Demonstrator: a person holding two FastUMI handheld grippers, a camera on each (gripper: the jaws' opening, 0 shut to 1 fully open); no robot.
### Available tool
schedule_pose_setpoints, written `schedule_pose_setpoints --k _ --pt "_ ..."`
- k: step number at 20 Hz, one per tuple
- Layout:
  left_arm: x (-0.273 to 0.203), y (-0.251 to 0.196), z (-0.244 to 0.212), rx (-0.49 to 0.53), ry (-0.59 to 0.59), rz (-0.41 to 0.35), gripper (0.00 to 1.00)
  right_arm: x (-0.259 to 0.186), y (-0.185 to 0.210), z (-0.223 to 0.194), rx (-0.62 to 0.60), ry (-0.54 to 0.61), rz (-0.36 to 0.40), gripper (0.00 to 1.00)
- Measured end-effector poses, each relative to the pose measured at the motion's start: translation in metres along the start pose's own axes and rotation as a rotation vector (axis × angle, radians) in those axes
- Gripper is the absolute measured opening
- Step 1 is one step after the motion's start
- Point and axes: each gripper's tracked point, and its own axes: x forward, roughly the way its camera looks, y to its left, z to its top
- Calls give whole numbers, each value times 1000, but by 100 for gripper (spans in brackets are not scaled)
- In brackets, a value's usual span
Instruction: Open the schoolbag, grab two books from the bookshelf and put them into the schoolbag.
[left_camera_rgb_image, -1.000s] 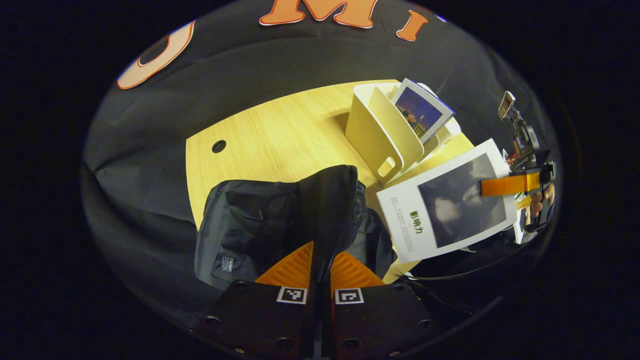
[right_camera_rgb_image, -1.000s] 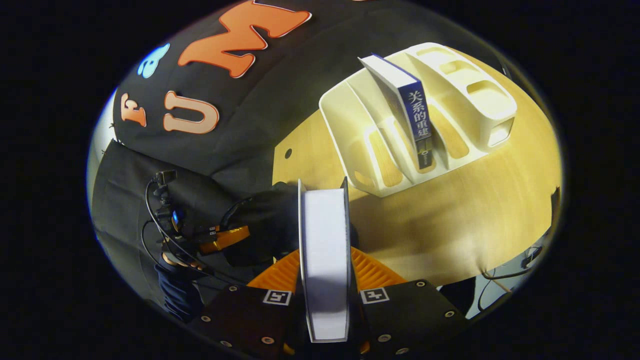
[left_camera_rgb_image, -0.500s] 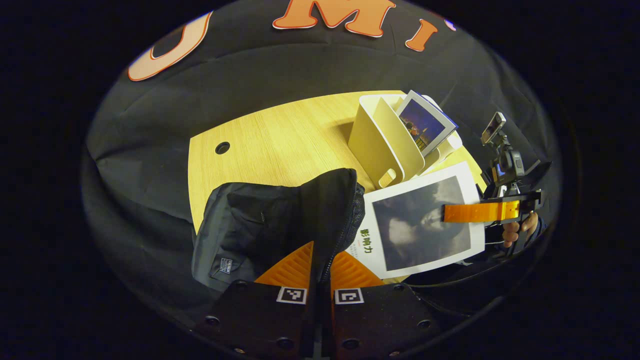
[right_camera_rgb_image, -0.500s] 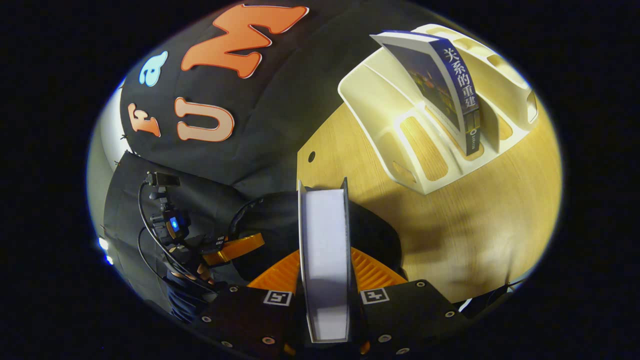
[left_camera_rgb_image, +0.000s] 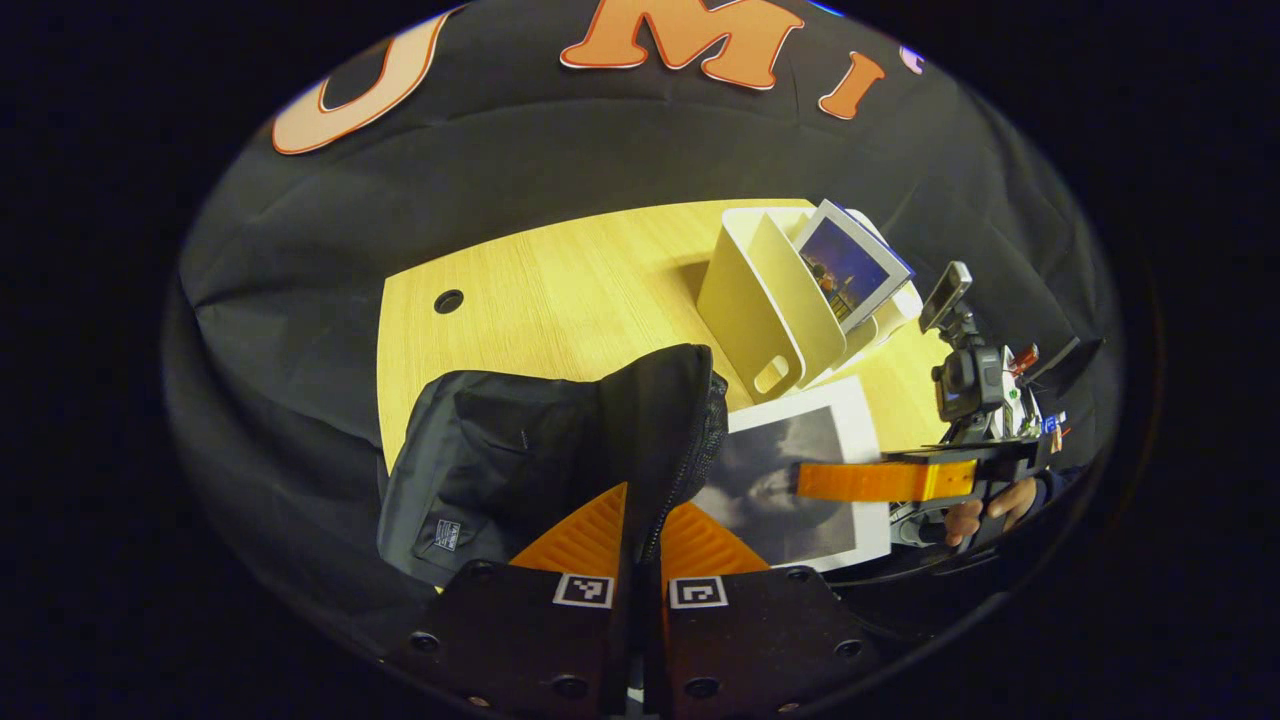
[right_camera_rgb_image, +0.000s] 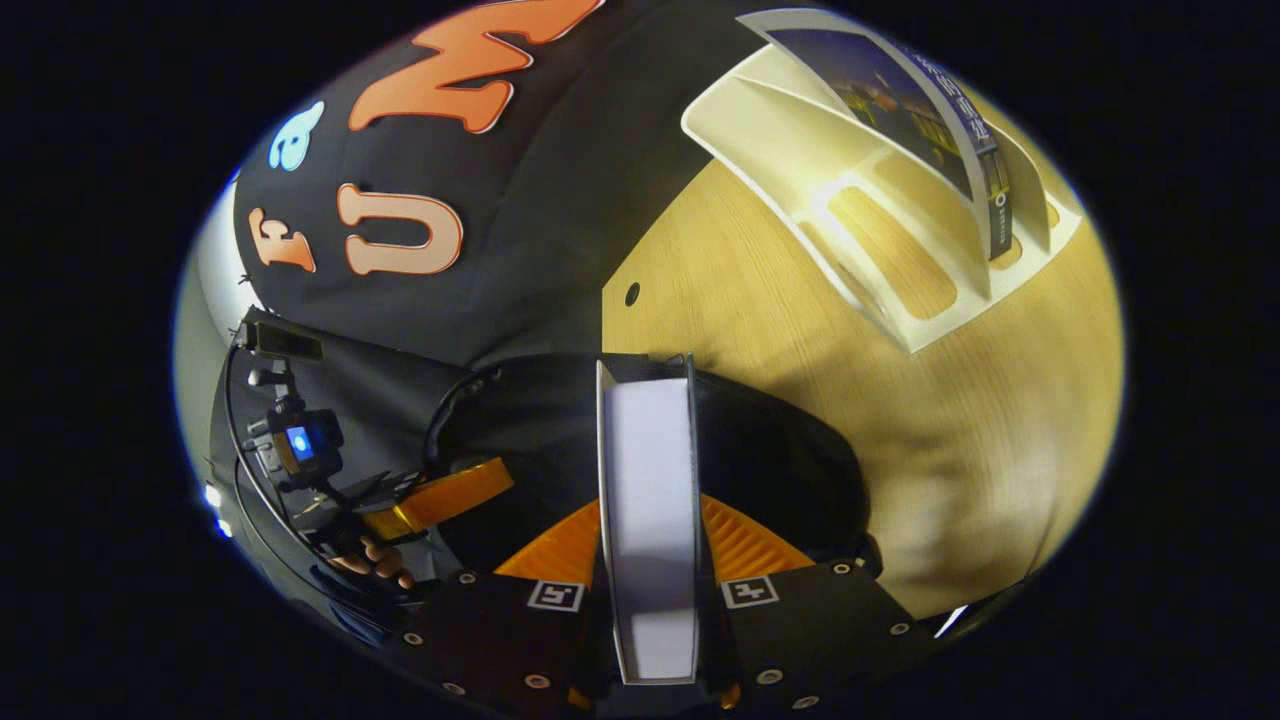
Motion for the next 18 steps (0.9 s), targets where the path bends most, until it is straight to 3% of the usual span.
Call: schedule_pose_setpoints --k 10,18 --pt "-1 -3 4 -22 -29 -7 6 59 8 -2 -48 -55 -13 35" --pt "-1 -6 5 -39 -40 -7 6 90 10 -18 33 -72 13 35"
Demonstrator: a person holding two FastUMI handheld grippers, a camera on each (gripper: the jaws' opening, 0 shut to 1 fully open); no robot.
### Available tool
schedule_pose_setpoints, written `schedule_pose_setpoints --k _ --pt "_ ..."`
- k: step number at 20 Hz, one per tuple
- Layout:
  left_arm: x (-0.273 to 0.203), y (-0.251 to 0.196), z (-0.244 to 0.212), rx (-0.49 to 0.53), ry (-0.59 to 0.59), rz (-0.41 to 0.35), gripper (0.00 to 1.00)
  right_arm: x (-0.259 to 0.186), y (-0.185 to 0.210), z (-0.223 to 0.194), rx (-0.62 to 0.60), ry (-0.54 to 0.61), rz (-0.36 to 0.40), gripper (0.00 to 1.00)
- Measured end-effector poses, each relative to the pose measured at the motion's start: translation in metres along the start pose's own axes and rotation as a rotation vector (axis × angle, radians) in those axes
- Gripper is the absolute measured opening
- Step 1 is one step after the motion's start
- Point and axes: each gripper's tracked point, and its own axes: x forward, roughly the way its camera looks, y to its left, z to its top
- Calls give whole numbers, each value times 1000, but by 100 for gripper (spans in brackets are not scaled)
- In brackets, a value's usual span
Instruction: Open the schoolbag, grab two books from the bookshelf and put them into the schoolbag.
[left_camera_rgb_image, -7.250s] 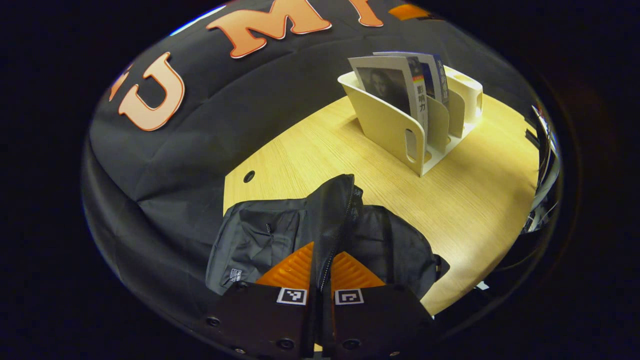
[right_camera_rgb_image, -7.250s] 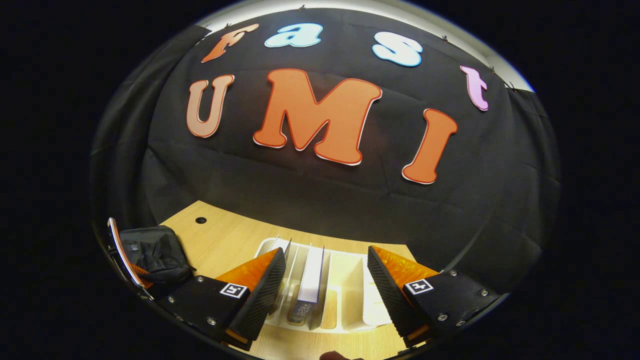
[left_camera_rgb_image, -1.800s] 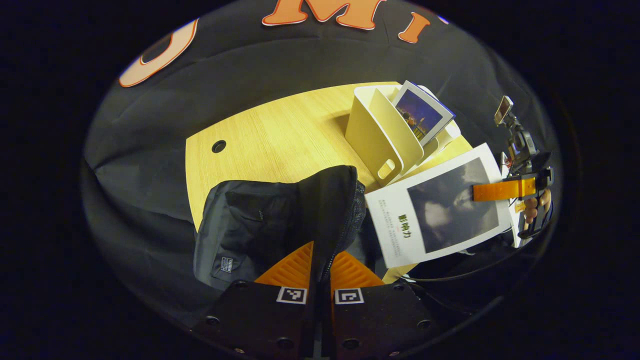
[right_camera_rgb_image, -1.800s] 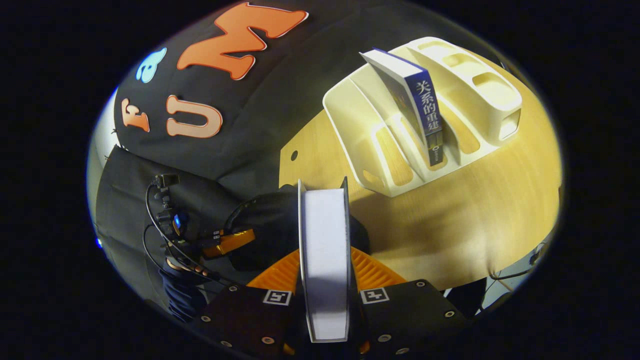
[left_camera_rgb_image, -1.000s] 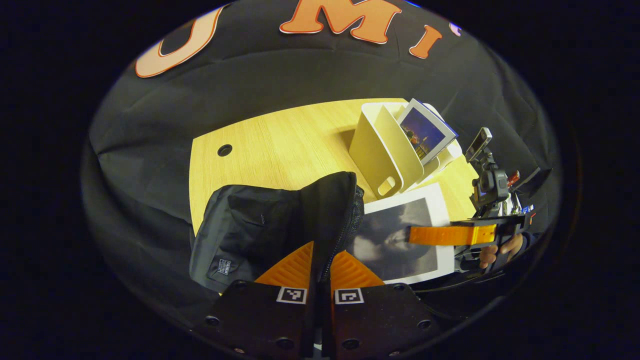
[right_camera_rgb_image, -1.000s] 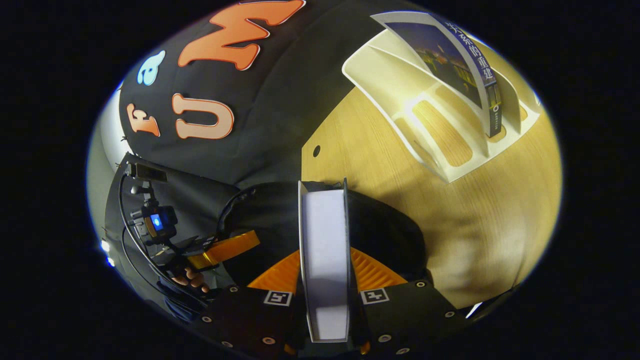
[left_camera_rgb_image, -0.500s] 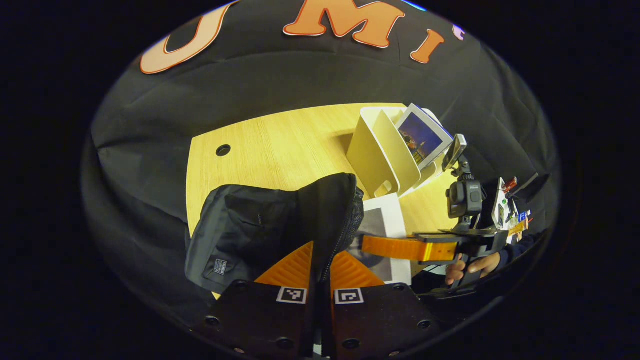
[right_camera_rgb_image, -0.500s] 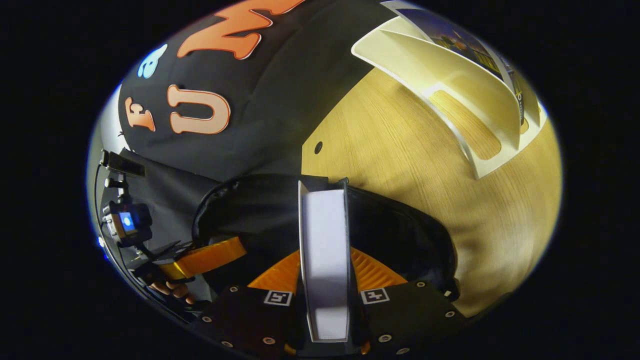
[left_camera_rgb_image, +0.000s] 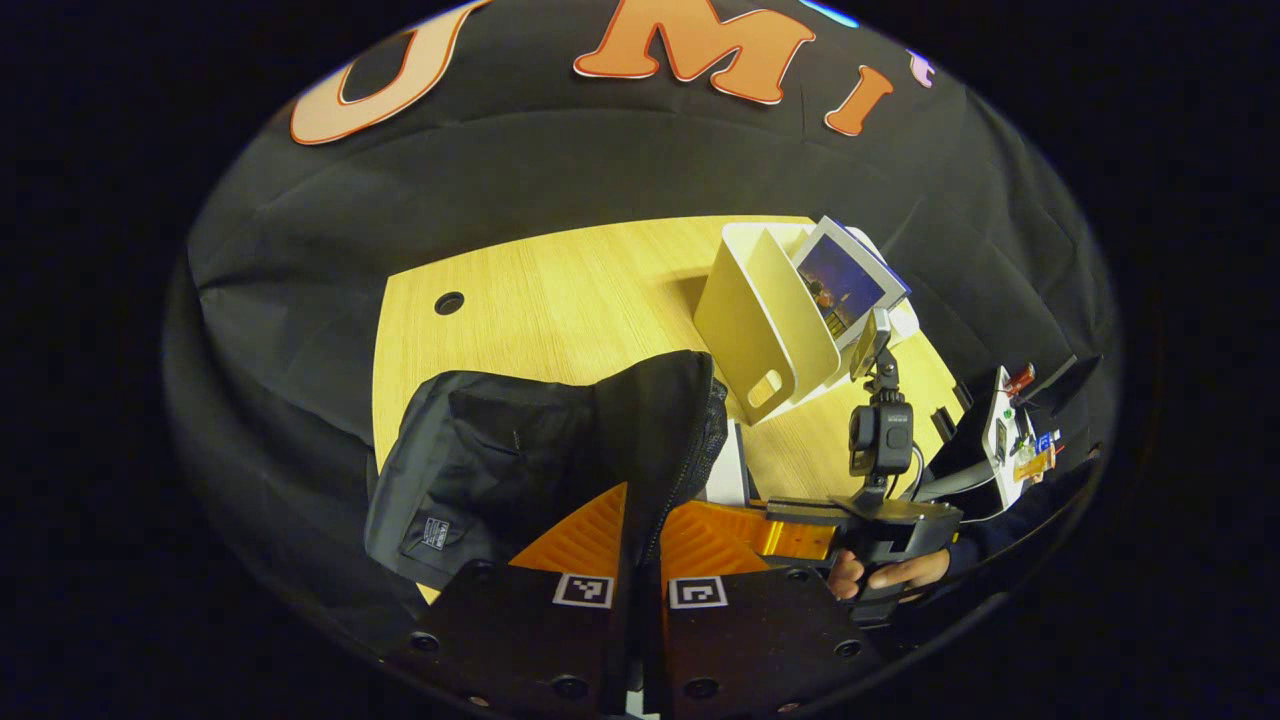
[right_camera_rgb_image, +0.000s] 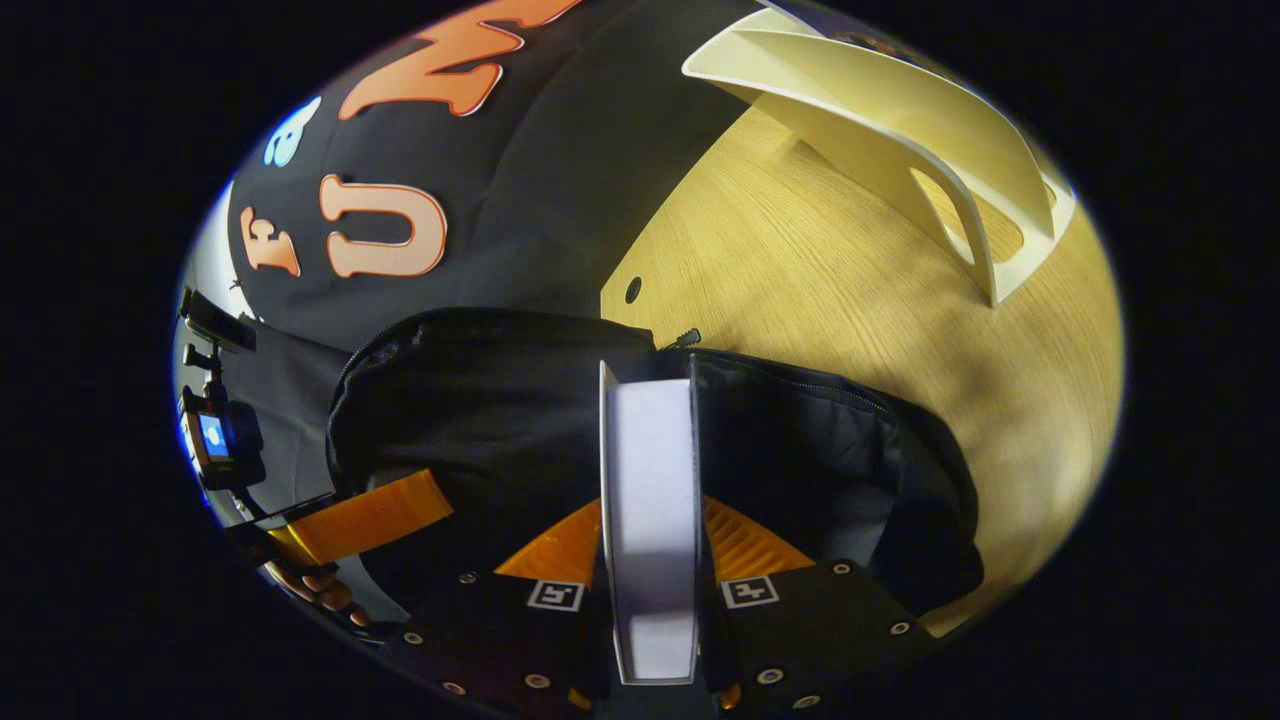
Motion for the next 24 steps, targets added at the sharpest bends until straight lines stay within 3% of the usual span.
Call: schedule_pose_setpoints --k 4,5,6,11,12,16,17,18,24 --pt "0 0 -2 12 4 8 7 13 -6 -5 9 1 -23 37" --pt "1 0 -3 17 6 13 6 16 -8 -3 10 -6 -26 47" --pt "0 1 -3 19 8 14 6 18 -10 -1 14 -12 -35 39" --pt "-1 1 -1 22 12 26 6 24 -5 -11 -38 38 -41 42" --pt "-1 3 0 21 10 30 6 22 -9 -16 -50 74 -62 29" --pt "0 4 0 4 10 43 6 2 -22 -22 -122 160 -135 87" --pt "0 3 -2 8 13 45 6 -4 -27 -22 -151 177 -149 79" --pt "1 3 -2 3 10 53 7 -11 -29 -19 -183 187 -157 97" --pt "9 -3 -16 -25 23 62 6 -48 -46 -1 -277 204 -212 98"
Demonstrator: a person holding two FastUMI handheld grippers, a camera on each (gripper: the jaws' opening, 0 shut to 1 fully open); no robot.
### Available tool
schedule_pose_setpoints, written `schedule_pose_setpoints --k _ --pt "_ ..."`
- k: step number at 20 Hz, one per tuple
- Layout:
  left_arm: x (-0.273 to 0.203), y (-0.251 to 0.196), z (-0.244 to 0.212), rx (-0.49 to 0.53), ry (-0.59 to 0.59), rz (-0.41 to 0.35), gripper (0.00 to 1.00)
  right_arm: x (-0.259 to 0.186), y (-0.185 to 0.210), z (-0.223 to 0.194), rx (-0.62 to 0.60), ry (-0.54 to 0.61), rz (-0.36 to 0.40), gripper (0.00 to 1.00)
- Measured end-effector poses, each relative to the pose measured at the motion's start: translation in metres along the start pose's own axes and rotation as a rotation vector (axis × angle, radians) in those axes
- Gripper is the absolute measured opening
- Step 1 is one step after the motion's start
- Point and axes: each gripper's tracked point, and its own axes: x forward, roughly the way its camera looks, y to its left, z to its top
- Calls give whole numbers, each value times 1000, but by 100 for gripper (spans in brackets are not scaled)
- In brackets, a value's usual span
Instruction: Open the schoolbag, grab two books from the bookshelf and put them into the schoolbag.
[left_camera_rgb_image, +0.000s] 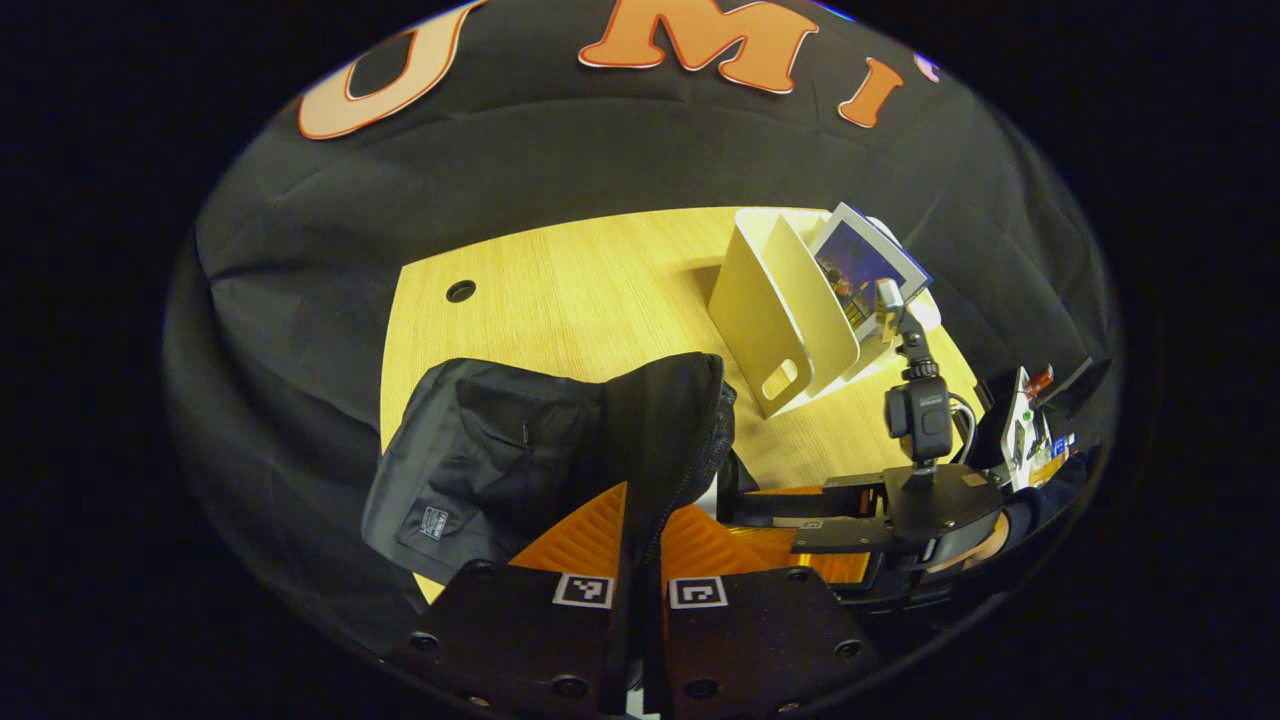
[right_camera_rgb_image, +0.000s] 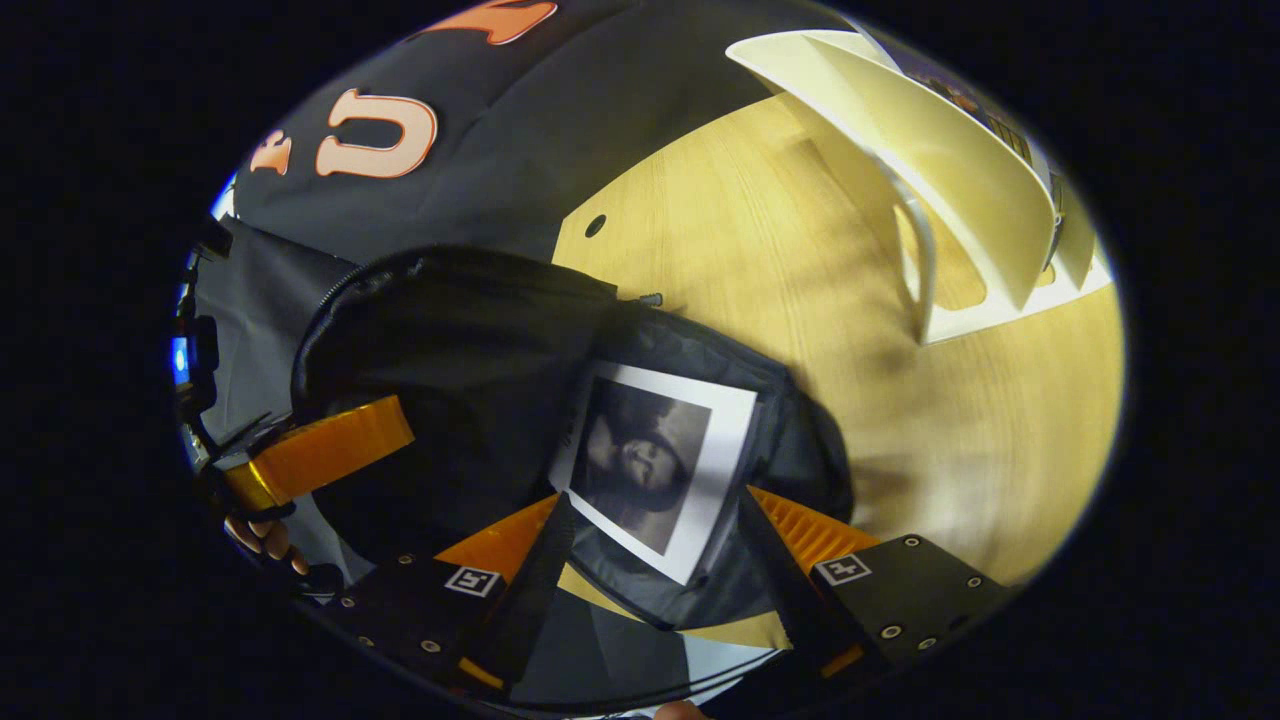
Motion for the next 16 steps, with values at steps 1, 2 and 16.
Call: schedule_pose_setpoints --k 1,2,16 --pt "0 -2 -1 0 2 -1 6 -6 -3 1 -18 2 -10 98" --pt "-2 -3 -2 6 0 7 6 -13 -7 2 -37 -3 -15 98" --pt "0 -7 -1 -2 6 30 6 -133 -111 38 -253 9 -309 99"
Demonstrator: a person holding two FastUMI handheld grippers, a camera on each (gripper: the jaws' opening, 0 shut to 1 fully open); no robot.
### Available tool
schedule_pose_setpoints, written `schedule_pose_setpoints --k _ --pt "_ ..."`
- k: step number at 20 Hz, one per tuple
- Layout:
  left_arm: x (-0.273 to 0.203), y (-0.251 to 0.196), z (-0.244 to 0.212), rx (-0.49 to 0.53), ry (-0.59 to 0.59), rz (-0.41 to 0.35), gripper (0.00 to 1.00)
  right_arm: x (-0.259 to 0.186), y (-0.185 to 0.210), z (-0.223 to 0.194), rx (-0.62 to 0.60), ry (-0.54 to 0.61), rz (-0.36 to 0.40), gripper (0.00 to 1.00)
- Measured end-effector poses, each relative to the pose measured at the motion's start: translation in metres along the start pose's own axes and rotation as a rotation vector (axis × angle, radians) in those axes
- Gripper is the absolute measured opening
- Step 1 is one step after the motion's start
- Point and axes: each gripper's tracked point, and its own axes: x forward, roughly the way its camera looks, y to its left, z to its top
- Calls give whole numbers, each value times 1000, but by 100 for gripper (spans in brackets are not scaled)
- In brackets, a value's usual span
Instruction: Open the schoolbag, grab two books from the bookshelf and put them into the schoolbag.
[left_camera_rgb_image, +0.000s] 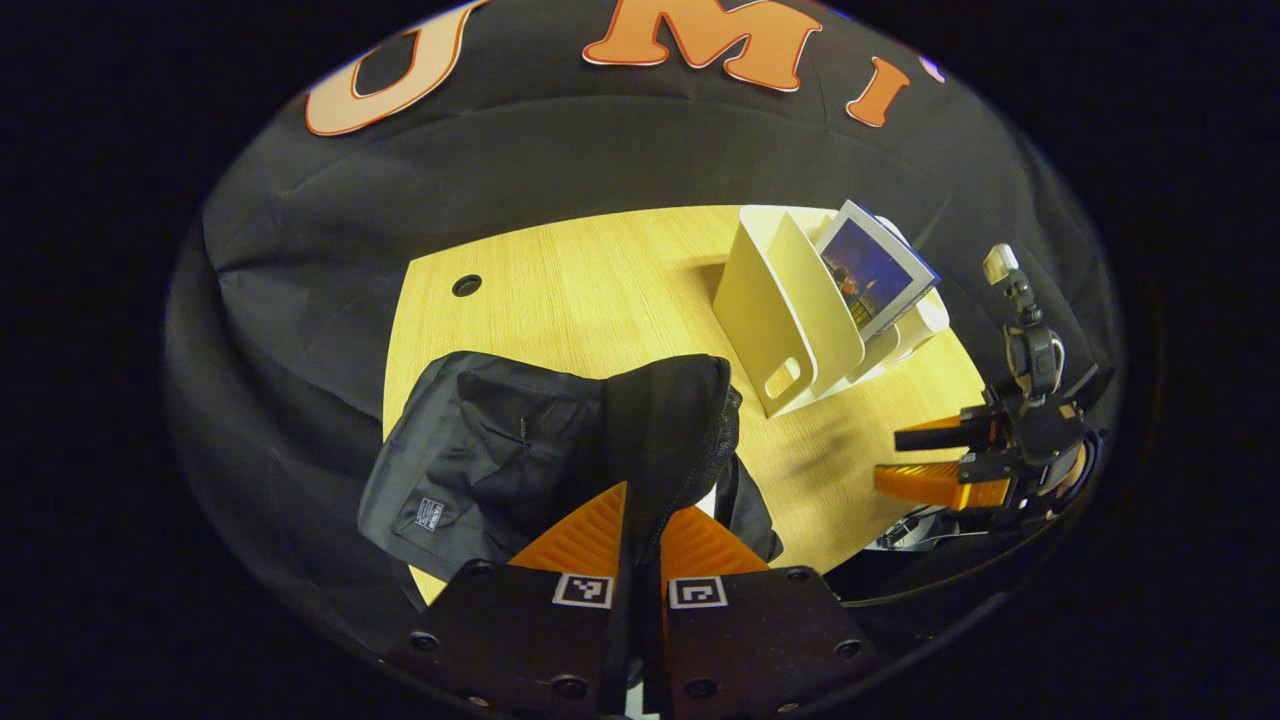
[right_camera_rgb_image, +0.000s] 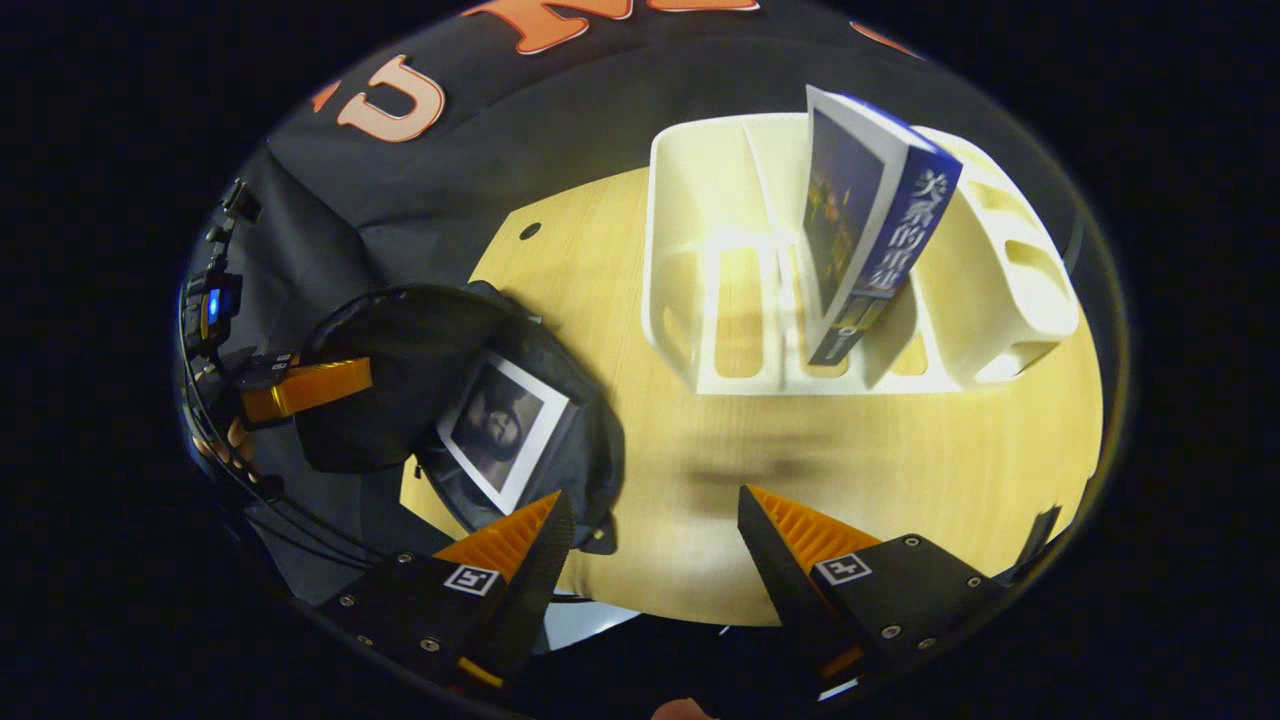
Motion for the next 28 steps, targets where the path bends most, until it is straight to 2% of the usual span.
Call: schedule_pose_setpoints --k 12,24,28 --pt "3 0 -4 -3 1 -9 6 -72 -63 78 -164 6 -155 99" --pt "6 1 -5 -7 15 -12 6 -75 -95 165 -180 29 -200 99" --pt "7 2 -6 -16 21 -13 6 -64 -107 189 -135 63 -200 99"
